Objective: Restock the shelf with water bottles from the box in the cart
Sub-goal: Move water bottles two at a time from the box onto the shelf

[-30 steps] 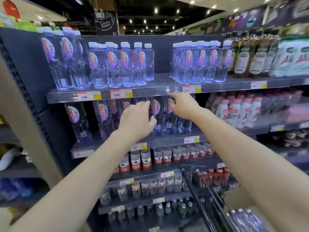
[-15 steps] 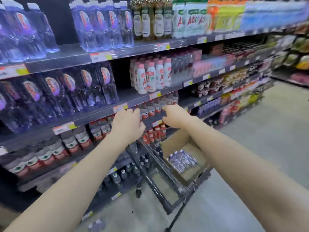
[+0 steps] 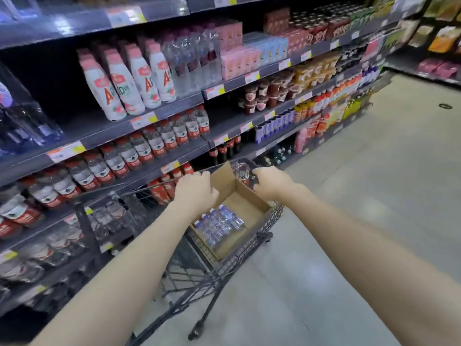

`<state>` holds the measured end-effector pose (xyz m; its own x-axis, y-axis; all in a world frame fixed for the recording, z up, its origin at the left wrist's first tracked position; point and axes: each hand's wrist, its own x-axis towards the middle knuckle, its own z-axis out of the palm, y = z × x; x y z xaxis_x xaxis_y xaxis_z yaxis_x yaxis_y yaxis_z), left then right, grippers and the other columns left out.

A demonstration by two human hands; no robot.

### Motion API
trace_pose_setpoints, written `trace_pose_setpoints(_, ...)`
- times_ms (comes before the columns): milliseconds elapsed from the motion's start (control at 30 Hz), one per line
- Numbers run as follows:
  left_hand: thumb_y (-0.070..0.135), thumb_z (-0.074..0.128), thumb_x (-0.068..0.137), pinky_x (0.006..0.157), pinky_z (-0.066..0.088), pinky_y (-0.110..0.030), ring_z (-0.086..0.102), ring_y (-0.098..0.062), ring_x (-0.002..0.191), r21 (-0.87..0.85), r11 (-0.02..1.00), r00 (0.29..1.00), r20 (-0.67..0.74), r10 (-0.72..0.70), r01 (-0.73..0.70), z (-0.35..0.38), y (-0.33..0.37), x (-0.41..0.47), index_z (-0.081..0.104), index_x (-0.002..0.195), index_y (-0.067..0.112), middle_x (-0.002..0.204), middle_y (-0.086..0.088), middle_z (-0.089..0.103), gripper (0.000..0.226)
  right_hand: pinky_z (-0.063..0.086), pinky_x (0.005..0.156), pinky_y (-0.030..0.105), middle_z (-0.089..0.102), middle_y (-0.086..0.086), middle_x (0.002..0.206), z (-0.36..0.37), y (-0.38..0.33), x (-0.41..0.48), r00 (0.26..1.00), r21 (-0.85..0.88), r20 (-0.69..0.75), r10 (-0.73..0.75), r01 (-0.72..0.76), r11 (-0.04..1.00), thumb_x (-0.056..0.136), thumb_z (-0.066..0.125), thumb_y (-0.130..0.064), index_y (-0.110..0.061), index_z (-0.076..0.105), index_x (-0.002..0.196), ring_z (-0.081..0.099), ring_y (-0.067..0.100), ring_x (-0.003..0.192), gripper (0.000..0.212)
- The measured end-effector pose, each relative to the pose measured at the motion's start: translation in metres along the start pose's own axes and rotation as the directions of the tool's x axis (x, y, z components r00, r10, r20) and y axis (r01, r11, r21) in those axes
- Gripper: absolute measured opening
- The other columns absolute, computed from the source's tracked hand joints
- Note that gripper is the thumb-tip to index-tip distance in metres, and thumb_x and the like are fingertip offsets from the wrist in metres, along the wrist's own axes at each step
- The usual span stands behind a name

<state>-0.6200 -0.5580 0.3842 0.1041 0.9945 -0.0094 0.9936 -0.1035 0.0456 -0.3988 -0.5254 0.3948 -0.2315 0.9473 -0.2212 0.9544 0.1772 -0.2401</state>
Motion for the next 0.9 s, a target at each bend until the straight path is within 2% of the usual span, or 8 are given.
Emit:
trace_pose_setpoints(133, 0.042, 0.05, 0.098, 0.083, 0.052, -0.042, 0.066, -0.038, 0.105, 0.018, 0.999, 0.995, 0.088, -0.047, 0.045, 0.037, 0.014, 0.03, 0.055, 0.131, 0.012, 0.119, -0.015, 0.067, 0.045, 0.052, 0.077, 0.036, 0.065, 0.011, 0.127, 0.012, 0.037, 0.038, 0.999, 0.028, 0.052, -0.008, 0.007, 1.0, 0.092, 0.05, -0.017, -0.01, 0.056, 0.137, 0.063, 0.032, 0.111, 0.046)
trace_pose_setpoints(300, 0.042, 0.048, 0.1, 0.081, 0.05, -0.041, 0.065, -0.037, 0.106, 0.035, 0.988, 0.971, 0.183, -0.156, 0.152, 0.079, 0.002, 0.071, 0.053, 0.13, 0.011, 0.121, -0.014, 0.066, 0.044, 0.056, 0.083, 0.044, 0.065, 0.014, 0.12, 0.033, 0.053, 0.1, 0.99, 0.033, 0.132, -0.058, 0.054, 0.998, 0.094, 0.049, -0.017, -0.011, 0.056, 0.128, 0.063, 0.035, 0.106, 0.036)
trace_pose_setpoints(467, 0.044, 0.05, 0.1, 0.081, 0.049, -0.041, 0.064, -0.037, 0.109, 0.018, 0.961, 0.917, 0.293, -0.27, 0.277, 0.135, -0.022, 0.116, 0.051, 0.132, 0.009, 0.123, -0.017, 0.064, 0.047, 0.055, 0.087, 0.041, 0.065, 0.012, 0.125, 0.072, 0.05, 0.178, 0.956, 0.013, 0.256, -0.144, 0.145, 0.989, 0.095, 0.047, -0.014, -0.01, 0.057, 0.126, 0.063, 0.034, 0.113, 0.033)
trace_pose_setpoints(567, 0.043, 0.051, 0.101, 0.087, 0.051, -0.043, 0.062, -0.038, 0.112, -0.006, 0.927, 0.864, 0.364, -0.348, 0.375, 0.164, -0.033, 0.138, 0.05, 0.134, 0.01, 0.126, -0.018, 0.061, 0.047, 0.053, 0.088, 0.04, 0.064, 0.012, 0.128, 0.096, 0.045, 0.22, 0.927, 0.003, 0.332, -0.173, 0.182, 0.983, 0.094, 0.056, -0.015, -0.009, 0.054, 0.136, 0.062, 0.033, 0.115, 0.042)
trace_pose_setpoints(633, 0.047, 0.053, 0.101, 0.091, 0.05, -0.043, 0.061, -0.038, 0.117, -0.007, 0.897, 0.816, 0.42, -0.398, 0.441, 0.181, -0.036, 0.147, 0.05, 0.134, 0.011, 0.129, -0.018, 0.06, 0.049, 0.053, 0.088, 0.038, 0.066, 0.01, 0.124, 0.112, 0.042, 0.24, 0.91, 0.001, 0.376, -0.175, 0.188, 0.982, 0.094, 0.058, -0.017, -0.009, 0.056, 0.129, 0.063, 0.032, 0.112, 0.036)
trace_pose_setpoints(733, 0.053, 0.054, 0.097, 0.098, 0.045, -0.045, 0.058, -0.036, 0.121, -0.013, 0.848, 0.732, 0.512, -0.45, 0.53, 0.206, -0.036, 0.155, 0.051, 0.134, 0.016, 0.131, -0.015, 0.06, 0.053, 0.051, 0.078, 0.032, 0.069, 0.013, 0.112, 0.135, 0.041, 0.264, 0.87, -0.001, 0.469, -0.153, 0.173, 0.985, 0.097, 0.057, -0.019, -0.008, 0.062, 0.114, 0.065, 0.032, 0.099, 0.021)
trace_pose_setpoints(833, 0.055, 0.054, 0.095, 0.103, 0.043, -0.047, 0.055, -0.038, 0.126, -0.015, 0.799, 0.654, 0.584, -0.481, 0.601, 0.234, -0.035, 0.166, 0.051, 0.137, 0.017, 0.134, -0.014, 0.058, 0.057, 0.053, 0.079, 0.034, 0.069, 0.012, 0.106, 0.157, 0.045, 0.291, 0.833, -0.014, 0.538, -0.129, 0.162, 0.987, 0.097, 0.057, -0.021, -0.007, 0.064, 0.105, 0.065, 0.031, 0.093, 0.017)
trace_pose_setpoints(900, 0.059, 0.054, 0.095, 0.104, 0.045, -0.046, 0.055, -0.039, 0.126, -0.036, 0.757, 0.603, 0.63, -0.49, 0.652, 0.256, -0.035, 0.174, 0.051, 0.139, 0.017, 0.136, -0.015, 0.055, 0.061, 0.055, 0.084, 0.035, 0.07, 0.013, 0.114, 0.174, 0.047, 0.314, 0.815, -0.015, 0.566, -0.124, 0.161, 0.987, 0.096, 0.057, -0.022, -0.007, 0.065, 0.119, 0.066, 0.031, 0.098, 0.029)
